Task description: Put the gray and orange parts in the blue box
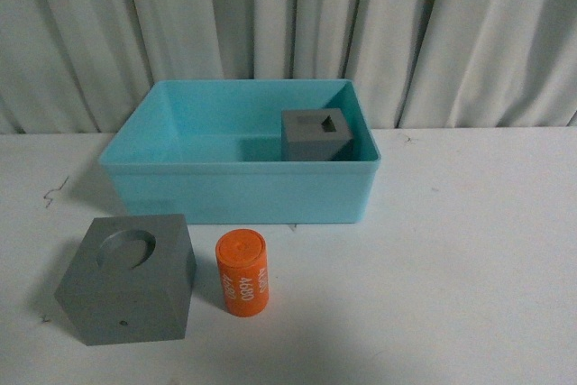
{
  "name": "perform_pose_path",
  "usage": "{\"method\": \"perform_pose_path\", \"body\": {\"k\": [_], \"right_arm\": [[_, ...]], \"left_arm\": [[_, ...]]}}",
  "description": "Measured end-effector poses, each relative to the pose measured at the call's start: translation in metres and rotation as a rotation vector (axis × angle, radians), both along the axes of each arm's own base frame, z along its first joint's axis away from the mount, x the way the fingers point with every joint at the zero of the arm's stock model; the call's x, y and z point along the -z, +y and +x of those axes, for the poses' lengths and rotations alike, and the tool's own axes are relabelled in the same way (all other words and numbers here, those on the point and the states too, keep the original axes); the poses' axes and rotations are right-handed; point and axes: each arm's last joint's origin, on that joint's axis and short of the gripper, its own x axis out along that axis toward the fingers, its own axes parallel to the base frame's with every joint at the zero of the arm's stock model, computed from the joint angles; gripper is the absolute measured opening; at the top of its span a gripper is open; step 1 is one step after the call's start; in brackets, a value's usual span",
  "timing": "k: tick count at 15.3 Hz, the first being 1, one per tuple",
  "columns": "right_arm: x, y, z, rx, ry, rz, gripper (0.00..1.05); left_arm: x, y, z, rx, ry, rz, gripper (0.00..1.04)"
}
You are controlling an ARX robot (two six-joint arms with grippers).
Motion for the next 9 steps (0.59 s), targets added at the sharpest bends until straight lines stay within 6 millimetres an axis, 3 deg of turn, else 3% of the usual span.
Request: {"method": "perform_pose_path", "body": {"k": [1, 3, 9], "right_arm": [[-0.002, -0.009, -0.005, 0.037, -0.014, 0.0, 0.02], [-0.002, -0.008, -0.014, 0.018, -0.01, 0.0, 0.02], [-0.001, -0.008, -0.017, 0.017, -0.009, 0.0, 0.02]], "left_arm": [[0.0, 0.0, 0.0, 0.0, 0.0, 0.0, 0.98], [0.0, 0.0, 0.0, 0.0, 0.0, 0.0, 0.98], [0.0, 0.0, 0.0, 0.0, 0.0, 0.0, 0.98]]}}
